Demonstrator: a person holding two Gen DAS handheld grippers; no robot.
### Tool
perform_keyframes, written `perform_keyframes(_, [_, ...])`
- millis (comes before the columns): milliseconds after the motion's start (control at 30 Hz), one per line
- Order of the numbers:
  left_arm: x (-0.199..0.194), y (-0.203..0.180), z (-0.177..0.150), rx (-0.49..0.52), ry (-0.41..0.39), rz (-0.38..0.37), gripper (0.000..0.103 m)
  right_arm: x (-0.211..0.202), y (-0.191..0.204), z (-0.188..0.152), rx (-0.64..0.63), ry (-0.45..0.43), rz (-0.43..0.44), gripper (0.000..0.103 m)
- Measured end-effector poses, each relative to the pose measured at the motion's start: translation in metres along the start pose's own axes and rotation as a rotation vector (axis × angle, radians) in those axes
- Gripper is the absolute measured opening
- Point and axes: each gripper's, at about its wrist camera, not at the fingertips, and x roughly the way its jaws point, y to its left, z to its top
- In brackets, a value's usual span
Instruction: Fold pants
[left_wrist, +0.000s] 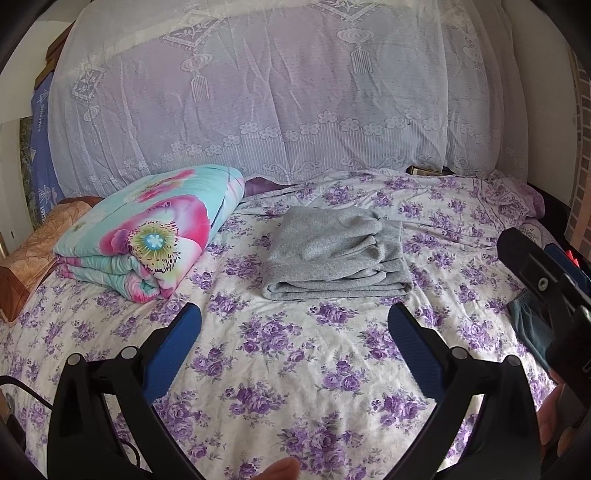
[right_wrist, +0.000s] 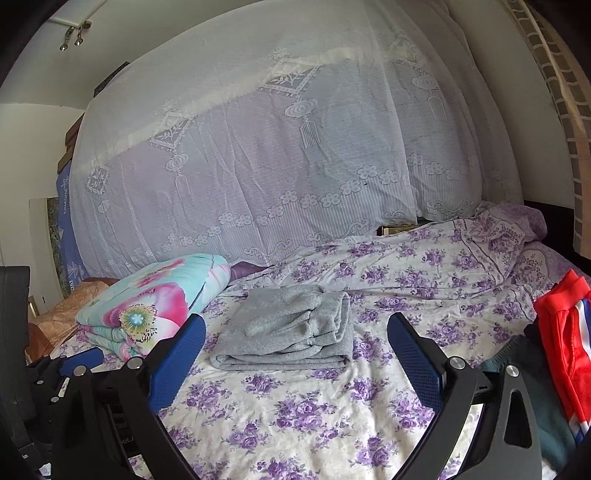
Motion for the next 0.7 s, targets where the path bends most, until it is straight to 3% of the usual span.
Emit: perform_keyframes(700, [0.005, 0.0009, -0.0018, -0.004, 0.024, -0.012, 0.099, 0.0045, 0.0012, -0.0016, 0.001, 0.024, 0.001, 0.099])
